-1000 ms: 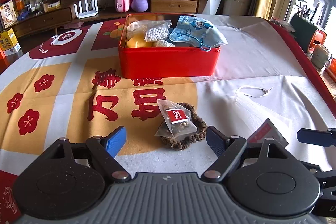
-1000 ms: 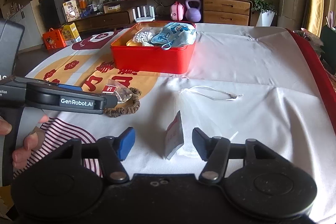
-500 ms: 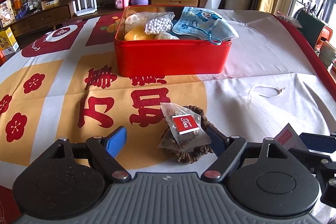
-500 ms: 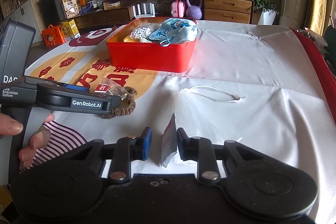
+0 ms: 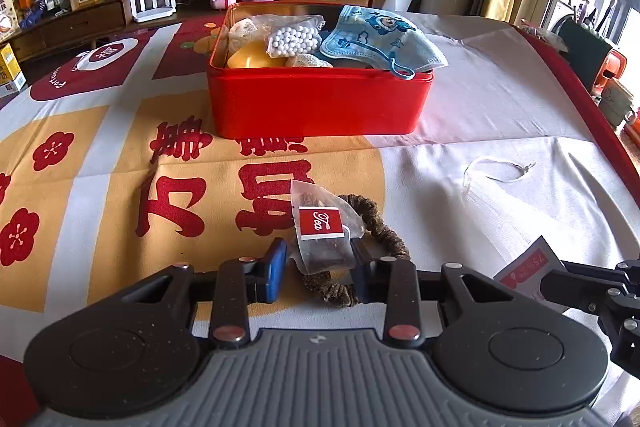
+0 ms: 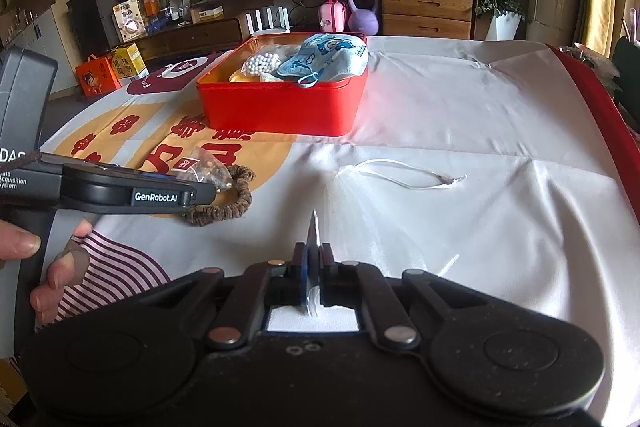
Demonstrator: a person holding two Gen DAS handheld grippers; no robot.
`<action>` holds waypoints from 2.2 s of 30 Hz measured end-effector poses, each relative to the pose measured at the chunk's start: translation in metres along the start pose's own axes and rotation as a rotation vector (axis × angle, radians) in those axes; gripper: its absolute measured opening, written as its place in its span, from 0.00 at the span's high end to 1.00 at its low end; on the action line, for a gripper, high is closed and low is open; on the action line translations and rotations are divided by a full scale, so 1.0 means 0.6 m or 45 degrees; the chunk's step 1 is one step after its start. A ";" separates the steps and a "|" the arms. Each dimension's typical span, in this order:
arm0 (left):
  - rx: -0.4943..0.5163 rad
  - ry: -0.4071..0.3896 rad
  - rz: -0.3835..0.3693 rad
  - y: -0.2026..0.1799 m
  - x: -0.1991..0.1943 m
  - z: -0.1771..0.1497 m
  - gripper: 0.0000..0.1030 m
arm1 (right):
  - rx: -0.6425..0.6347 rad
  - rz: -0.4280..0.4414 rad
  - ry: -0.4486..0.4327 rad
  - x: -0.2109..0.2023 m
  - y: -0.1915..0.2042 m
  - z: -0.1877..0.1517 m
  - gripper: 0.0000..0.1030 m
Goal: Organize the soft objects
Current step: 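Grasp the tea bag packet with the left tool while the right tool grasps the white card packet, then carry the tea bag and card packet over the red tin and lower them in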
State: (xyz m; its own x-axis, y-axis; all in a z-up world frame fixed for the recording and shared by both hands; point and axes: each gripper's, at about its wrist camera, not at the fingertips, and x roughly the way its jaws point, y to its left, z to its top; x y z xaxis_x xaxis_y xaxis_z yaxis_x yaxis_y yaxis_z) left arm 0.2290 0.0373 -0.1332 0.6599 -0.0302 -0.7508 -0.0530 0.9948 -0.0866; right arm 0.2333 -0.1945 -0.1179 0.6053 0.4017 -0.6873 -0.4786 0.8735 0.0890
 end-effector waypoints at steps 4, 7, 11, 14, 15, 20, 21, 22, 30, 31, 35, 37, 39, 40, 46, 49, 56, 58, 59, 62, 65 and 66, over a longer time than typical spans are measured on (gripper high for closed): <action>0.003 -0.012 0.005 0.003 -0.007 0.002 0.77 | 0.031 0.008 -0.005 -0.005 -0.005 0.001 0.96; -0.006 -0.020 0.013 0.007 -0.016 0.003 0.78 | 0.039 0.011 -0.020 -0.013 -0.003 0.002 0.97; -0.031 -0.033 -0.002 0.014 -0.030 0.002 0.81 | 0.041 0.015 -0.044 -0.026 0.001 0.006 0.97; -0.070 -0.052 -0.028 0.022 -0.046 0.002 0.81 | 0.049 0.028 -0.061 -0.035 0.003 0.007 0.97; -0.075 -0.060 -0.032 0.023 -0.052 0.002 0.81 | 0.052 0.032 -0.066 -0.039 0.003 0.007 0.97; -0.084 -0.074 -0.034 0.021 -0.077 0.001 0.81 | 0.083 0.044 -0.083 -0.054 0.004 0.012 0.97; -0.085 -0.076 -0.037 0.020 -0.082 0.001 0.81 | 0.087 0.046 -0.086 -0.057 0.005 0.013 0.97; -0.087 -0.081 -0.041 0.020 -0.089 0.000 0.81 | 0.089 0.046 -0.089 -0.061 0.006 0.014 0.97; -0.089 -0.112 -0.060 0.016 -0.140 0.004 0.81 | 0.090 0.063 -0.114 -0.089 0.019 0.025 0.97; -0.086 -0.116 -0.061 0.014 -0.146 0.006 0.81 | 0.089 0.066 -0.119 -0.093 0.021 0.028 0.97; -0.066 -0.136 -0.066 0.008 -0.169 0.016 0.81 | 0.083 0.078 -0.141 -0.109 0.026 0.046 0.97; -0.057 -0.147 -0.065 0.006 -0.179 0.024 0.81 | 0.077 0.086 -0.154 -0.116 0.027 0.061 0.97; -0.048 -0.160 -0.074 0.004 -0.189 0.035 0.81 | 0.073 0.102 -0.169 -0.120 0.028 0.077 0.97; -0.044 -0.167 -0.075 0.004 -0.193 0.040 0.81 | 0.069 0.110 -0.175 -0.122 0.029 0.086 0.97; 0.013 -0.225 -0.050 0.000 -0.208 0.081 0.81 | 0.048 0.135 -0.207 -0.122 0.031 0.145 0.97; 0.037 -0.256 -0.032 0.003 -0.206 0.107 0.81 | 0.029 0.128 -0.221 -0.113 0.033 0.172 0.97; 0.082 -0.287 0.007 0.012 -0.178 0.163 0.81 | 0.044 0.142 -0.238 -0.075 0.028 0.230 0.97; 0.090 -0.275 0.010 0.015 -0.161 0.176 0.81 | 0.054 0.149 -0.238 -0.061 0.025 0.242 0.97; 0.094 -0.270 0.016 0.016 -0.153 0.182 0.81 | 0.055 0.150 -0.238 -0.053 0.023 0.249 0.97; 0.111 -0.257 0.036 0.020 -0.126 0.199 0.81 | 0.063 0.155 -0.229 -0.025 0.020 0.265 0.97; 0.114 -0.243 0.050 0.025 -0.097 0.210 0.81 | 0.068 0.160 -0.207 0.006 0.019 0.277 0.97; 0.114 -0.237 0.051 0.026 -0.087 0.213 0.81 | 0.069 0.158 -0.199 0.016 0.018 0.279 0.97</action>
State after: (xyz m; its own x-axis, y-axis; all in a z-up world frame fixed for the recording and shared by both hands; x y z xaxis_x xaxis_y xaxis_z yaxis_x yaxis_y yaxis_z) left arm 0.2895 0.0670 -0.0115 0.7861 0.0199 -0.6178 -0.0206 0.9998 0.0060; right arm 0.3403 -0.1351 -0.0032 0.6368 0.5414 -0.5490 -0.5236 0.8263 0.2075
